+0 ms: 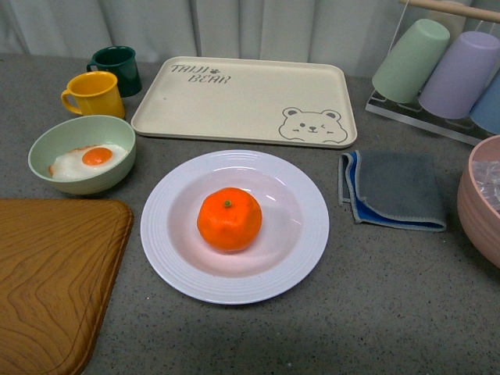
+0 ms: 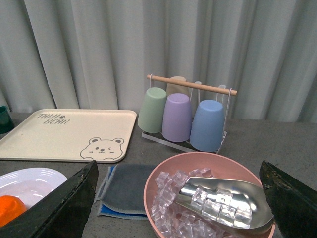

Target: Place orange and plate with both arms

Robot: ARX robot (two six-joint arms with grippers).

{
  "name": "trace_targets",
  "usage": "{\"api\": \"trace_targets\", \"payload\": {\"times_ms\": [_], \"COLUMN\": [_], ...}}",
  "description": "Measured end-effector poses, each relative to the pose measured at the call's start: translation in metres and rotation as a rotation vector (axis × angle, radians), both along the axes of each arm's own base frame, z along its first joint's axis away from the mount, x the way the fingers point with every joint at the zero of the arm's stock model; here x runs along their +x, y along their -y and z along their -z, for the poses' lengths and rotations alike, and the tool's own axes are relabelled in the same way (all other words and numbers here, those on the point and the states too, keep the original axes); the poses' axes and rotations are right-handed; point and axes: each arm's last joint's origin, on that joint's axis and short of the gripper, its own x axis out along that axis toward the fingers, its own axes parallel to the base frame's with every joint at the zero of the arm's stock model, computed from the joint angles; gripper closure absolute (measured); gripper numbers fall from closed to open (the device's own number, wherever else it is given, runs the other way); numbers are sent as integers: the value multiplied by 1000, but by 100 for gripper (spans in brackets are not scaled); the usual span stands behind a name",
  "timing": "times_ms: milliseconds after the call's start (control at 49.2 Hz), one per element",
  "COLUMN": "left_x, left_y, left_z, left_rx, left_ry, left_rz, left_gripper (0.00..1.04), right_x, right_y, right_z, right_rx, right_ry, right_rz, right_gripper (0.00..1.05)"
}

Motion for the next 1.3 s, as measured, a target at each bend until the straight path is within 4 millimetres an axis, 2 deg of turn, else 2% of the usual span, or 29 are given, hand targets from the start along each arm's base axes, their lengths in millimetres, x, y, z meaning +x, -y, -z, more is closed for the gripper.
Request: {"api": "trace_targets", "payload": {"times_ms": [102,285,366,468,610,712,814,976,1078,1302], "left_x": [0,0,0,0,0,0,0,0,0,0], "left_y": [0,0,0,0,0,0,0,0,0,0], "left_z": [0,0,0,0,0,0,0,0,0,0], "left_rx": [1,2,2,3,3,3,3,3,3,3], "left_ry": [0,0,0,0,0,0,0,0,0,0], "left_rz": [0,0,0,0,0,-1,0,0,-1,0], "left_gripper": [5,7,7,7,7,7,7,7,7,7], "right_x": [0,0,3,13,37,60,82,123,148,171], "right_y": [0,0,0,-2,-10,-20,-32,-54,-58,-60], "right_z": [0,0,2,2,-3,-5,4,15,29,63], "right_rx": [0,-1,-140,-244,-243,-195,-138,108,296,505], "right_ry": [0,-1,-99,-169,-202,-244,-382,-615,-742,-942], "right_rz": [0,4,125,128,59,-8,-78,-208,-257,-332], "right_gripper": [9,9,9,9,9,9,9,9,9,9]}}
